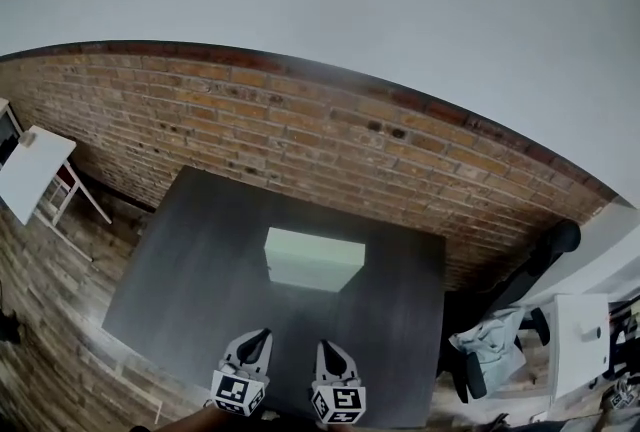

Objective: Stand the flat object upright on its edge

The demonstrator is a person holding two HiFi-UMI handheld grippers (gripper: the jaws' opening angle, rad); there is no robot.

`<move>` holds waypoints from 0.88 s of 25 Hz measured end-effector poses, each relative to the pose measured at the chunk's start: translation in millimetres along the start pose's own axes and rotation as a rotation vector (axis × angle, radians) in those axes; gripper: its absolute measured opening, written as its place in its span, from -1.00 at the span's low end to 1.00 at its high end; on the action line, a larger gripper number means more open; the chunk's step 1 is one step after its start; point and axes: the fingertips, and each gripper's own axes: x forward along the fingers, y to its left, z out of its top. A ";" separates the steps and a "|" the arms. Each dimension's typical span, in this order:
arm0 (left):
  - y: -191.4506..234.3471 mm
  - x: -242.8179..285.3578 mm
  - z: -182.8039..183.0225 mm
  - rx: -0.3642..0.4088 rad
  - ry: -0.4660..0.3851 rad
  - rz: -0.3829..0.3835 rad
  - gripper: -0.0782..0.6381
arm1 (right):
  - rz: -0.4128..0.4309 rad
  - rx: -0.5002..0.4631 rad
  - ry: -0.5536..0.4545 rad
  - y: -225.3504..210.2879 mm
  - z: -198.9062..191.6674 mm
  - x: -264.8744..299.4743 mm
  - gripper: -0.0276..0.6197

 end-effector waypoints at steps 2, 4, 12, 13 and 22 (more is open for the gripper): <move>5.3 -14.2 8.6 0.005 -0.009 -0.013 -0.67 | -0.005 -0.005 -0.005 18.5 0.2 -4.7 -0.84; 8.7 -26.3 13.6 0.011 -0.013 -0.037 -0.67 | -0.010 -0.015 -0.009 35.9 -0.3 -9.4 -0.84; 26.4 -73.7 17.7 0.028 -0.014 -0.123 -0.67 | -0.053 -0.012 -0.027 100.4 -4.0 -29.4 -0.84; 26.4 -79.2 17.4 0.031 -0.013 -0.131 -0.67 | -0.060 -0.009 -0.028 105.7 -4.1 -31.5 -0.84; 29.5 -107.6 13.5 0.020 -0.021 -0.150 -0.67 | -0.079 -0.005 -0.027 128.2 2.0 -47.1 -0.84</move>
